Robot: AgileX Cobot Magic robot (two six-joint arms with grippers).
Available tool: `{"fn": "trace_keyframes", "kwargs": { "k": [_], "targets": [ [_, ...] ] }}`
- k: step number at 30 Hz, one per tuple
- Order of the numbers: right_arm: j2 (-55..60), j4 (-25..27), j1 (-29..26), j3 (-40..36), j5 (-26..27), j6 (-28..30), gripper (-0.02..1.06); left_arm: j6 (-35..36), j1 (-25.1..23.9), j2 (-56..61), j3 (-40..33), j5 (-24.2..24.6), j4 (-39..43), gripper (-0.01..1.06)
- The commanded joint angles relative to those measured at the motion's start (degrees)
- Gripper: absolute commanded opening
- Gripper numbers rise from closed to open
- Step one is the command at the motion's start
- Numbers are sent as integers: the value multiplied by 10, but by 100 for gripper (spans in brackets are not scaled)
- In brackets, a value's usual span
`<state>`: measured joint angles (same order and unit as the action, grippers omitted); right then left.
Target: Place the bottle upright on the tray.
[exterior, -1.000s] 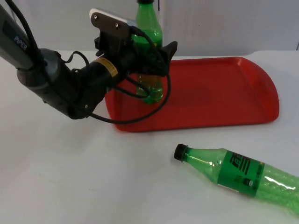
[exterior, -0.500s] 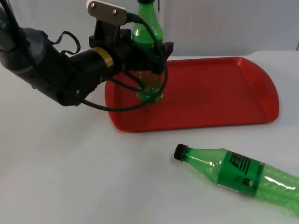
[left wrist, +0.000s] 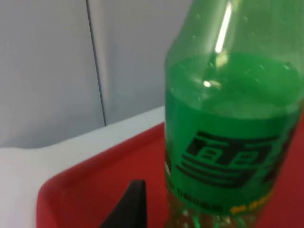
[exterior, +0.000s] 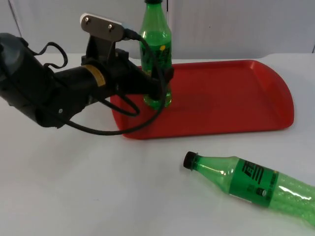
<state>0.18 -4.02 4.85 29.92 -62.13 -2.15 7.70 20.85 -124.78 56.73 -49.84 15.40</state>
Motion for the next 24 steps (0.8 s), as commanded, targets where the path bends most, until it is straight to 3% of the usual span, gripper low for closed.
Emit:
{"fn": "trace_keyframes", "kwargs": {
  "k": [1,12,17,18,23,24],
  "targets": [
    [-2,-2,-1,-4,5,2,105,4,-2,26,-30,-2,-2,105],
    [-2,-2,-1,-4,5,2,105,4,-2,140,-117,7,-15,105],
    [-2,-2,-1,-4,5,2,105,16,-2,236,-122,135,-15,105],
    [-2,-2,-1,-4,5,2,105,16,-2,236,-122,135,-15,105],
    [-2,-2,-1,-4,5,2,105,20,-2,331,-122,254,-15,105],
    [-2,-2,-1,-4,5,2,105,20,-2,331,-122,254,-15,105]
  ]
}}
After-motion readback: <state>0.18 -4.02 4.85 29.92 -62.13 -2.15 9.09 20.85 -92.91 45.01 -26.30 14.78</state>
